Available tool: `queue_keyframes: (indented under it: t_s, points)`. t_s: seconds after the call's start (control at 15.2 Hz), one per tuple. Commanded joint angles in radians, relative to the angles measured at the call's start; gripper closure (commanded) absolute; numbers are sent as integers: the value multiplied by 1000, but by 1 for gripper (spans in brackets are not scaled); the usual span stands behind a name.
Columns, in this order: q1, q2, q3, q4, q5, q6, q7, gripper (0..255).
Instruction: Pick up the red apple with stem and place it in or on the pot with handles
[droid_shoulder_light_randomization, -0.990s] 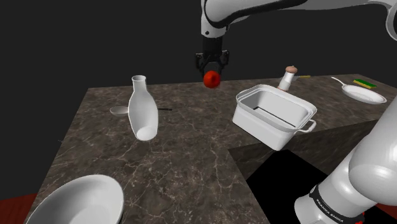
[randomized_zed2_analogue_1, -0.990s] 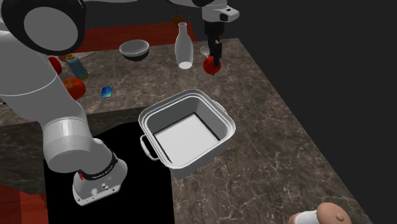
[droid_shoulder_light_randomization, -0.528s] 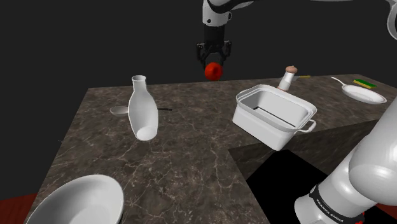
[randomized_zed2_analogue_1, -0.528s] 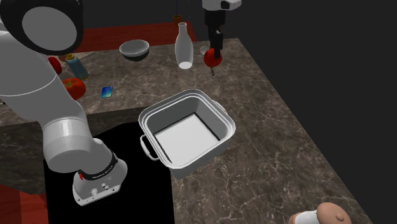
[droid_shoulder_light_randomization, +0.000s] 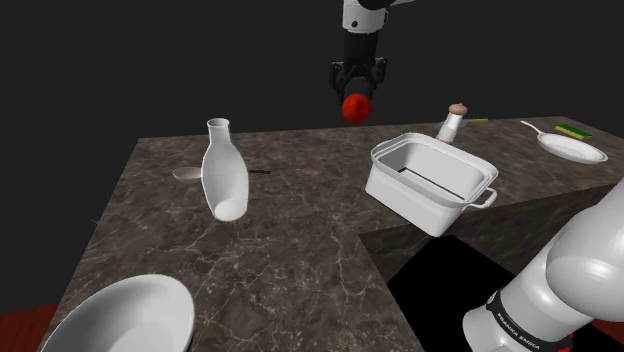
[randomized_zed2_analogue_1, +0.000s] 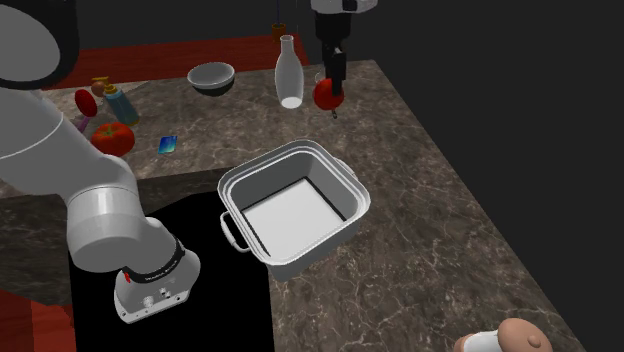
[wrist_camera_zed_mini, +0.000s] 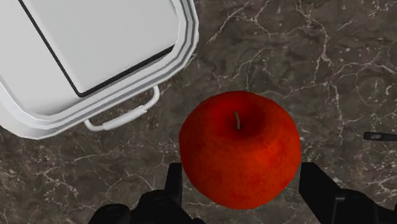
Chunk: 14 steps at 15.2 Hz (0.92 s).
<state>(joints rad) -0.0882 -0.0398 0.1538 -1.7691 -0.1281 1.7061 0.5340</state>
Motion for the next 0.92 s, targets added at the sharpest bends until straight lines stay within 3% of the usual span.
queue_keyframes:
  t_s: [0.0,0.86]
  points:
    - [-14,-69,-16,-78,8,13,-32,255]
    - [-94,-464,-170,-437,-15,8,-262,255]
